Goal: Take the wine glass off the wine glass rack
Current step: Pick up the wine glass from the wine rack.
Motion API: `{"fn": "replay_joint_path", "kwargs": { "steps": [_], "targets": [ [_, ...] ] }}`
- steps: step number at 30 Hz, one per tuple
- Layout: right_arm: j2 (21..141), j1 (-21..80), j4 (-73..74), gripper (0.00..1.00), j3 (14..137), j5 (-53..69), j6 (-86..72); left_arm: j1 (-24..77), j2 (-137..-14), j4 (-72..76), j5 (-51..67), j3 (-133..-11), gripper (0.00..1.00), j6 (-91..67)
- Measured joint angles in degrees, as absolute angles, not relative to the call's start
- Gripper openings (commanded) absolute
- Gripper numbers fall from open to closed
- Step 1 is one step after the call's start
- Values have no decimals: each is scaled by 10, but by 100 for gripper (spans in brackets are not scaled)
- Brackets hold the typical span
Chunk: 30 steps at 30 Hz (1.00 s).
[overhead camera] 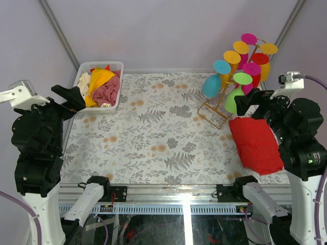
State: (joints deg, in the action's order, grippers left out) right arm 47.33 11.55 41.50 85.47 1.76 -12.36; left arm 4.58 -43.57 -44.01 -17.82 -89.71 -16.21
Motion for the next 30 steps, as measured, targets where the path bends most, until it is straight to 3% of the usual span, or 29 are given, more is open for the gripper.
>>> {"fn": "replay_joint_path", "kwargs": {
  "steps": [17, 30],
  "targets": [
    [539, -90, 462, 99, 873, 102, -150, 72, -439, -432, -114, -797, 100, -138],
    [680, -155, 516, 100, 926, 126, -174, 94, -600, -493, -18, -824, 100, -134]
  ]
}}
